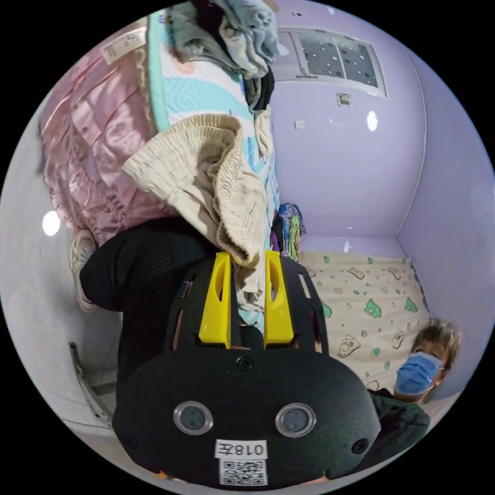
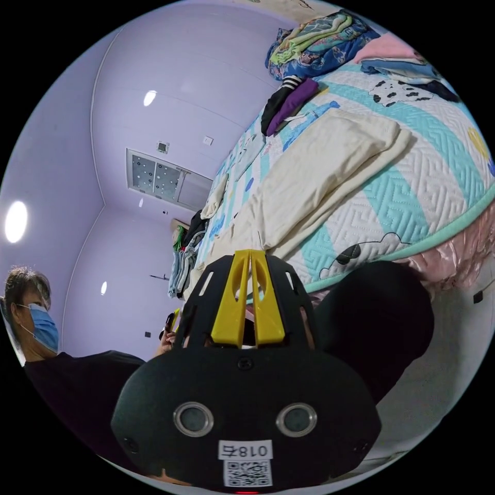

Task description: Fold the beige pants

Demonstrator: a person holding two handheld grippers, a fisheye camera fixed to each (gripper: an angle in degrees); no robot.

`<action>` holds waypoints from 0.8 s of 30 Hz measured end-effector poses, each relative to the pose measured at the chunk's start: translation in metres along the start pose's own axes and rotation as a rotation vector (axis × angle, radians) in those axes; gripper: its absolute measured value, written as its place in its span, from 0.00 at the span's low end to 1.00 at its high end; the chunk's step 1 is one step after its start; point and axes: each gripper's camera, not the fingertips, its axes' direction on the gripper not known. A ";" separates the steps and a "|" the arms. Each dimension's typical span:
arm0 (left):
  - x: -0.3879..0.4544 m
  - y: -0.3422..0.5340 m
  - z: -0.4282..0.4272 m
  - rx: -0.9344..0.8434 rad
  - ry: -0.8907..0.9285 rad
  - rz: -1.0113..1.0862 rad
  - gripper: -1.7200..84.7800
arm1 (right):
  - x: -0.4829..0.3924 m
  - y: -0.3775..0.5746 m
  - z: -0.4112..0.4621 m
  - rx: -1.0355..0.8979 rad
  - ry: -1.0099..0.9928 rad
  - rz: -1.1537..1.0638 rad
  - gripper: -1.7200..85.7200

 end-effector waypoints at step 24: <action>0.069 -0.074 -0.056 0.251 0.243 0.175 0.08 | 0.076 -0.115 -0.027 0.154 0.182 0.278 0.09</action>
